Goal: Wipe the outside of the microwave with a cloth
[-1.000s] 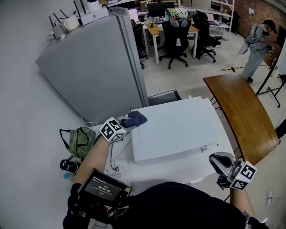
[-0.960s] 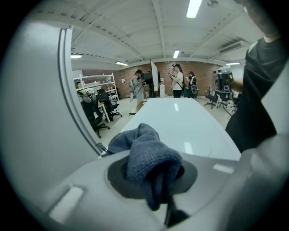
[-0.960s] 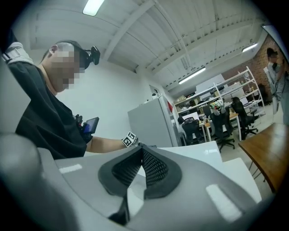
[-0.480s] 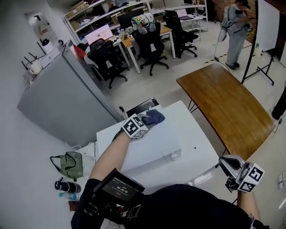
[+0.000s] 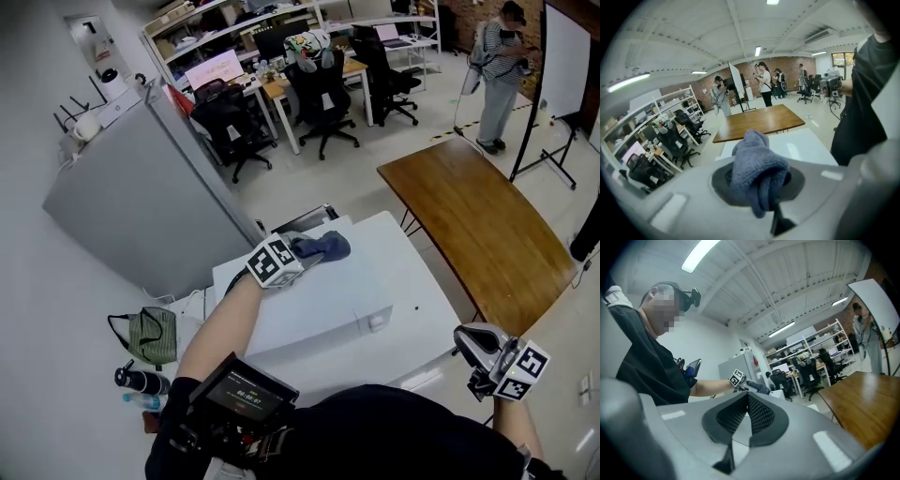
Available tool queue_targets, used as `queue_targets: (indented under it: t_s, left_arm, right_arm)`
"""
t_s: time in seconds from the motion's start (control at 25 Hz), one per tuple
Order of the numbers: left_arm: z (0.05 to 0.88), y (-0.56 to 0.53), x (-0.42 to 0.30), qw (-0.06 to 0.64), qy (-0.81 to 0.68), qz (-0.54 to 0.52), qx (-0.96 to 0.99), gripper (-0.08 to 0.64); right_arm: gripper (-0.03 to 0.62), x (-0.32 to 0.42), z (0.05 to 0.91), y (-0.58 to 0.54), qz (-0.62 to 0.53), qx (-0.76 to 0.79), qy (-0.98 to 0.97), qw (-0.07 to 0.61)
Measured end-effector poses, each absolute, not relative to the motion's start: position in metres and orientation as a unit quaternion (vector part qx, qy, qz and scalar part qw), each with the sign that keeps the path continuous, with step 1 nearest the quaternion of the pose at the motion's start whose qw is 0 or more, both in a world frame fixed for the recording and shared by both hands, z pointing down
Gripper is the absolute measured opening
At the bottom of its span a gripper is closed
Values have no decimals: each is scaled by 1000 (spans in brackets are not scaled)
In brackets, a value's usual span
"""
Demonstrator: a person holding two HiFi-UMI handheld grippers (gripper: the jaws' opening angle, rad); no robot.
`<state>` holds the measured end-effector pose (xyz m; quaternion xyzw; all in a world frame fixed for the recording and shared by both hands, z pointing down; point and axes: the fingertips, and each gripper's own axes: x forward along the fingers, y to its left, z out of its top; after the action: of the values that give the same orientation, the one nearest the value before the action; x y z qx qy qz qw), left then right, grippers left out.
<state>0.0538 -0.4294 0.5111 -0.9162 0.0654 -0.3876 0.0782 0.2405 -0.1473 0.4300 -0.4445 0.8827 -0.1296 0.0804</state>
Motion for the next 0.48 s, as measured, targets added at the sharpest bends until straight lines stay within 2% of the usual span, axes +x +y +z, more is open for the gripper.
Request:
queue_targets:
  t_s: [0.28, 0.36, 0.48]
  left_arm:
    - [518, -394, -208, 48, 153, -407, -899, 58]
    - [532, -375, -249, 32, 154, -410, -898, 58]
    - [560, -354, -267, 23, 142, -426, -893, 58]
  right_arm:
    - [5, 81, 410, -189, -123, -336, 932, 66]
    - [5, 47, 407, -195, -123, -314, 939, 59]
    - [5, 18, 407, -198, -127, -297, 945, 48]
